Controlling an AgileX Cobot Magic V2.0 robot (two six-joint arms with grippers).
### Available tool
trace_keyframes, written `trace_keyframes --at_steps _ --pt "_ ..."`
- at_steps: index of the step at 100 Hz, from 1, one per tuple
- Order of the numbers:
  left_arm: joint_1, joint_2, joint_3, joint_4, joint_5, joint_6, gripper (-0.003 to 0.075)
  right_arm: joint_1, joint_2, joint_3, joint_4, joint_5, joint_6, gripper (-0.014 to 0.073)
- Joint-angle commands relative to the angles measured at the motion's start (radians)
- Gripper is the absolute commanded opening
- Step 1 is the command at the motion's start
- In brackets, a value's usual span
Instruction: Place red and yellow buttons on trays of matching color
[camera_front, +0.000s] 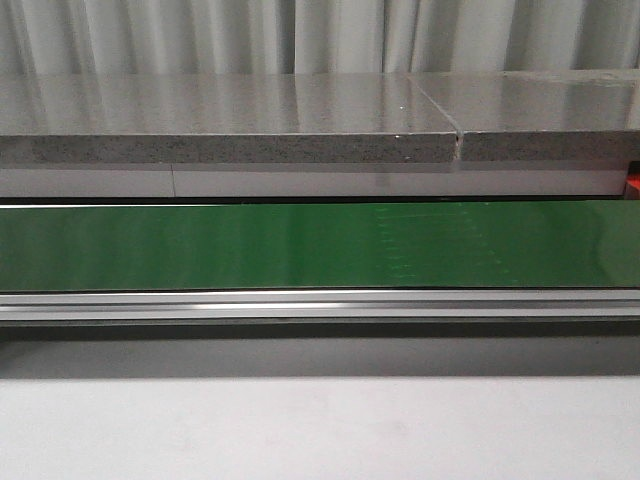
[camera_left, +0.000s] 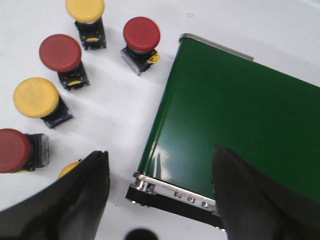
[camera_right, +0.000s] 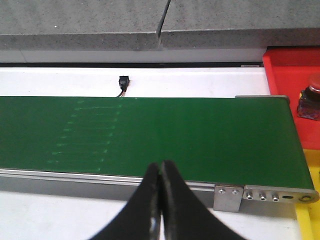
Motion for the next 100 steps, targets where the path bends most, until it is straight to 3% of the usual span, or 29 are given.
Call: trace_keyframes --at_steps 1,20,63,100 --pt "0.038 0.028 -0.068 -0.011 0.018 -0.007 0.0469 0.001 0.006 -0.026 -0.008 -0.069 -0.009 -0.0067" --pt "0.095 0.119 -0.124 0.017 0.044 -0.005 0.0634 0.001 0.006 -0.026 -0.008 -0.069 -0.009 -0.0067" --pt "0.16 0.381 -0.303 0.126 0.205 -0.005 0.0636 0.001 0.006 -0.026 -0.008 -0.069 -0.009 -0.0067" --pt "0.16 0.533 -0.404 0.13 0.19 -0.005 0.0628 0.001 0.006 -0.026 -0.008 -0.069 -0.009 -0.0067"
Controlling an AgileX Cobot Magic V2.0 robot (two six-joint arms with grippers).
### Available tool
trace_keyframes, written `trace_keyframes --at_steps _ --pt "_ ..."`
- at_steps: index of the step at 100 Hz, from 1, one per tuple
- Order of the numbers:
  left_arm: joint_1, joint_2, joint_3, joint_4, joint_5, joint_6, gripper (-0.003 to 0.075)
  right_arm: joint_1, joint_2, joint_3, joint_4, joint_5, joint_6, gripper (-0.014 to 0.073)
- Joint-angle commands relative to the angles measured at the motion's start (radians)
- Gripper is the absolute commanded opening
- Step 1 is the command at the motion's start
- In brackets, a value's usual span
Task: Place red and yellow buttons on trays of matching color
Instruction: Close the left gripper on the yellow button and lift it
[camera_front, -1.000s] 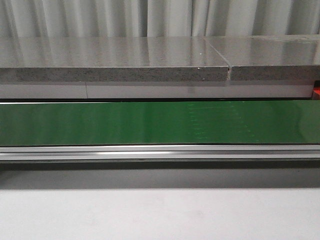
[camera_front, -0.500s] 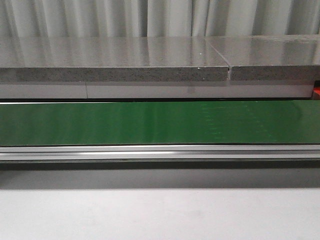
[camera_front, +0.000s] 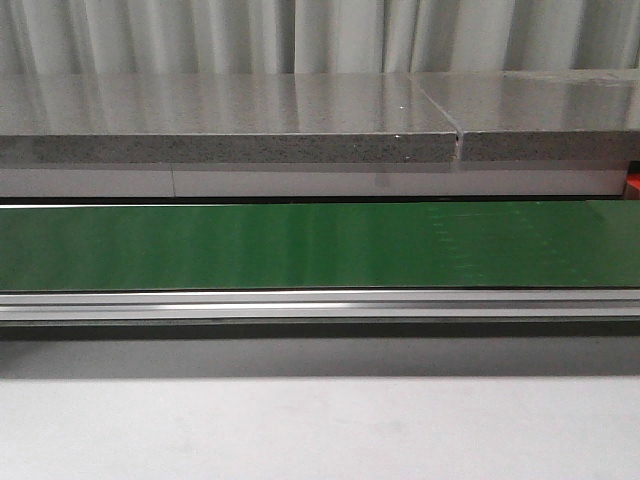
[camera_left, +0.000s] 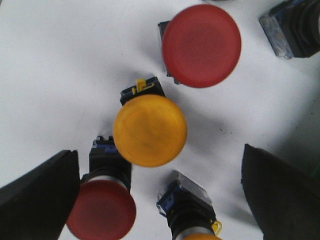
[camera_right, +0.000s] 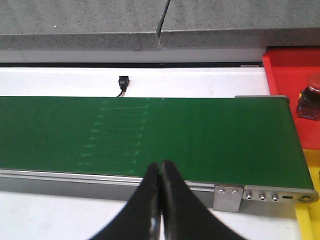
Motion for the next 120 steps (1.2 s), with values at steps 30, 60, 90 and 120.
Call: trace_keyframes --at_steps 30,60,90,120 --pt "0.001 0.031 -0.047 -0.003 -0.071 -0.005 0.0547 0.001 0.006 -0.026 -0.007 -0.069 -0.009 -0.0067" --pt "0.001 0.031 -0.047 -0.003 -0.083 -0.005 0.0258 0.001 0.006 -0.026 -0.007 -0.069 -0.009 -0.0067" --pt "-0.004 -0.019 -0.047 -0.003 -0.073 0.017 0.0241 0.001 0.006 -0.026 -0.007 -0.069 -0.009 -0.0067" --pt "-0.06 -0.161 -0.047 0.002 -0.026 0.017 0.0241 0.001 0.006 -0.026 -0.007 -0.07 -0.009 -0.0067"
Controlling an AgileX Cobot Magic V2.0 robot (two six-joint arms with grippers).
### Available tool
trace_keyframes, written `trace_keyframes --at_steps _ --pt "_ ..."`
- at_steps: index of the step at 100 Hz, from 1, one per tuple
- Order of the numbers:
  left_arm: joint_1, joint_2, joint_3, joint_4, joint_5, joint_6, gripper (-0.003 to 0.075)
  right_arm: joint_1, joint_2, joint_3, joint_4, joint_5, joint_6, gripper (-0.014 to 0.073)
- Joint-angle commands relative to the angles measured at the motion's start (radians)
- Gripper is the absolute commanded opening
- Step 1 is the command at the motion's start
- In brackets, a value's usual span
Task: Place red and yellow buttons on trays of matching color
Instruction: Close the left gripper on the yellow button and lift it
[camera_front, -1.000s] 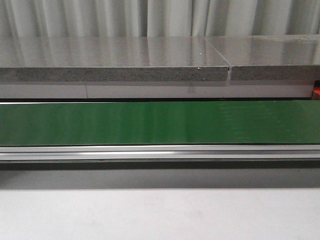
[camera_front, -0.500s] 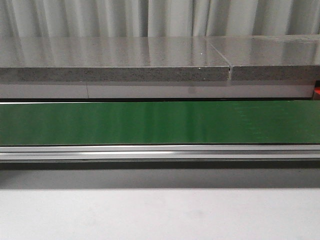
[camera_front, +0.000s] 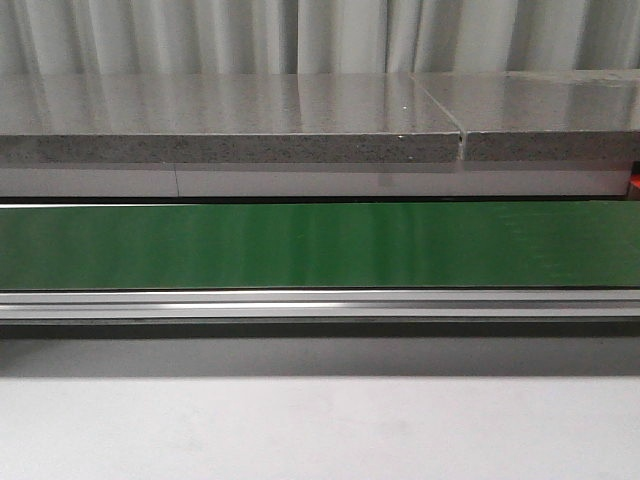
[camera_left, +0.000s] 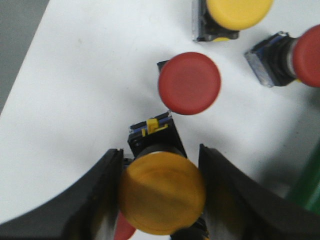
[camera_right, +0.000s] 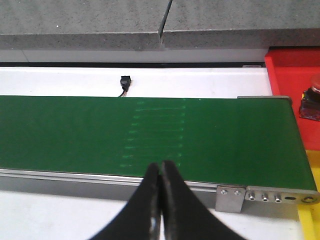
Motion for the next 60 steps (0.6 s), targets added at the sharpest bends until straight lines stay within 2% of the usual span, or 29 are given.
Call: trace_keyframes --at_steps 1,30,60 --pt "-0.024 -0.099 -0.027 -0.009 0.011 0.002 0.0241 0.001 0.006 -0.026 -0.007 -0.07 -0.009 -0.0067" --pt "-0.102 -0.25 -0.006 -0.013 0.051 0.002 0.0241 0.001 0.006 -0.026 -0.007 -0.07 -0.009 -0.0067" --pt "-0.287 -0.254 -0.006 -0.018 0.046 0.002 0.0241 0.001 0.006 -0.026 -0.007 -0.07 -0.009 -0.0067"
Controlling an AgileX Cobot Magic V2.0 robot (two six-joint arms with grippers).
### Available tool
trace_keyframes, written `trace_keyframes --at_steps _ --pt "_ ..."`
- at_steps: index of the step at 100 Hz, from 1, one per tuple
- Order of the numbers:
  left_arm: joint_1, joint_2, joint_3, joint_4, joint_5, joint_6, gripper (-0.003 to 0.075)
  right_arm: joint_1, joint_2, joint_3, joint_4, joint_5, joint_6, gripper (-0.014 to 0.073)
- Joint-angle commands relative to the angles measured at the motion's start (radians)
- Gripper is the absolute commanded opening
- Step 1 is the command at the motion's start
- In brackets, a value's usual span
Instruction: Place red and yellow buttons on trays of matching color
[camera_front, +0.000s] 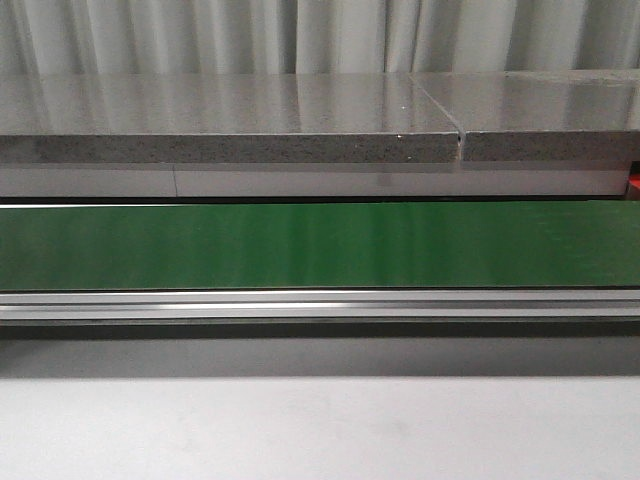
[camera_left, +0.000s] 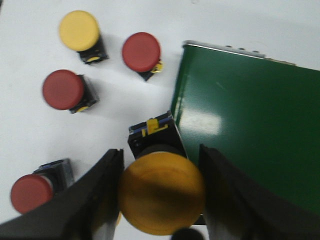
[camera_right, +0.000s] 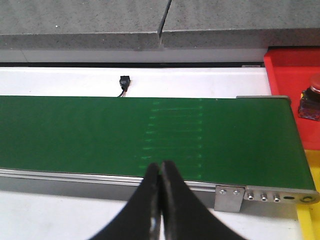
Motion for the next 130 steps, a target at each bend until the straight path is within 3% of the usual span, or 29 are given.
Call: trace_keyframes --at_steps 1,38,45,58,65,95,130 --pt "-0.051 -0.022 -0.022 -0.016 -0.027 0.0 0.0241 0.001 0.006 -0.026 -0.007 -0.07 -0.009 -0.0067" --pt "-0.104 0.087 -0.022 -0.019 -0.019 0.0 0.0253 0.001 0.006 -0.026 -0.007 -0.07 -0.009 -0.0067" --pt "-0.104 0.091 -0.022 -0.024 -0.021 0.0 0.0324 0.001 0.006 -0.026 -0.007 -0.07 -0.009 -0.0067" --pt "-0.104 0.091 -0.022 -0.06 -0.029 0.0 0.0556 0.001 0.006 -0.026 -0.007 -0.07 -0.009 -0.0067" --pt "-0.104 0.091 -0.022 -0.086 -0.048 0.0 0.0601 0.001 0.006 -0.026 -0.007 -0.07 -0.009 -0.0067" --pt "-0.087 0.022 -0.06 -0.121 -0.105 -0.041 0.0592 0.001 0.006 -0.026 -0.007 -0.07 -0.009 -0.0067" --pt "0.09 0.031 -0.065 -0.058 -0.009 -0.084 0.058 0.001 0.006 -0.026 -0.007 -0.07 -0.009 -0.0067"
